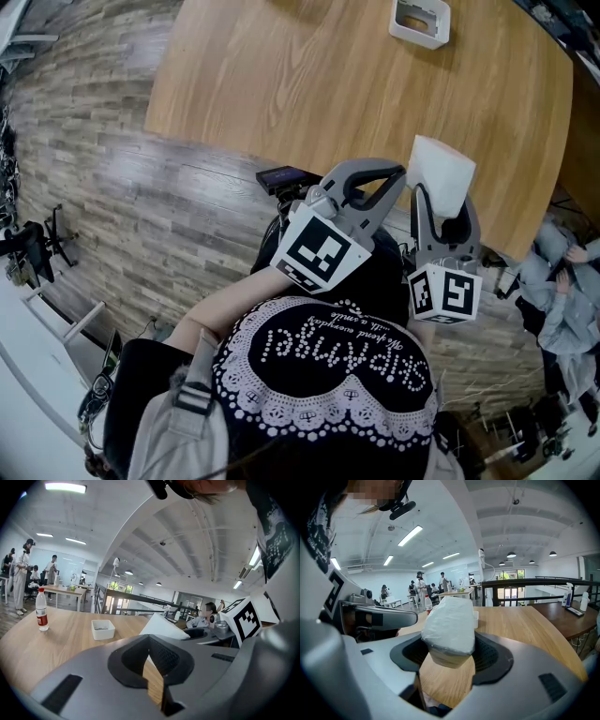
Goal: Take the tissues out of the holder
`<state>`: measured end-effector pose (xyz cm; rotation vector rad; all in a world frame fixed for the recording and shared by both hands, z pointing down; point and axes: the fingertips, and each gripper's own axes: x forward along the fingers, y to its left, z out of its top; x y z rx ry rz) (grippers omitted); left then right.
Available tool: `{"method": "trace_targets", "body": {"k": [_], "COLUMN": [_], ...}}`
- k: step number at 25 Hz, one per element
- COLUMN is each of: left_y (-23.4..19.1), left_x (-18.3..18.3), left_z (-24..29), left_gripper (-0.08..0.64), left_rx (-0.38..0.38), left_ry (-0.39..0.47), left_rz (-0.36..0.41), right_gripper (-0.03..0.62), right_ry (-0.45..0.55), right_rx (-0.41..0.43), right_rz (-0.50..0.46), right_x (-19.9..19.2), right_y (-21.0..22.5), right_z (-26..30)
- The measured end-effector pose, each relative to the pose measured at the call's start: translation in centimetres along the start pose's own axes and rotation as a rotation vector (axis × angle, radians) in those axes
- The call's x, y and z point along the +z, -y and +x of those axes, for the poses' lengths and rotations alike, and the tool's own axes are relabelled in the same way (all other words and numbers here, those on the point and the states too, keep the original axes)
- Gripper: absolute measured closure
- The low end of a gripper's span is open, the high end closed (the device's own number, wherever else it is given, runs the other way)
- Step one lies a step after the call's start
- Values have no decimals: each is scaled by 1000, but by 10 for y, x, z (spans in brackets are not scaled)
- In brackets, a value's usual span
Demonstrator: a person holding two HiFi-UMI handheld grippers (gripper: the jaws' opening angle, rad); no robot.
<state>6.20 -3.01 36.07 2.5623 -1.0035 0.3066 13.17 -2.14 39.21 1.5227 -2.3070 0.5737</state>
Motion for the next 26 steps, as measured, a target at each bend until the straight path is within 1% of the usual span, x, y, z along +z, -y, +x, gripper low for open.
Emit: {"method": "trace_targets", "body": {"k": [26], "left_y": [-7], "left_x": [5], "left_z": [0], "left_gripper": [554], "left_rx": [2], "left_ry": [-2], "left_rz": [-6], "right_gripper": [313], "right_ry": [-8], "right_rx": [9], "right_rz": [-8], "right_x": [6], "right_y": [-2], "right_z": [6]}}
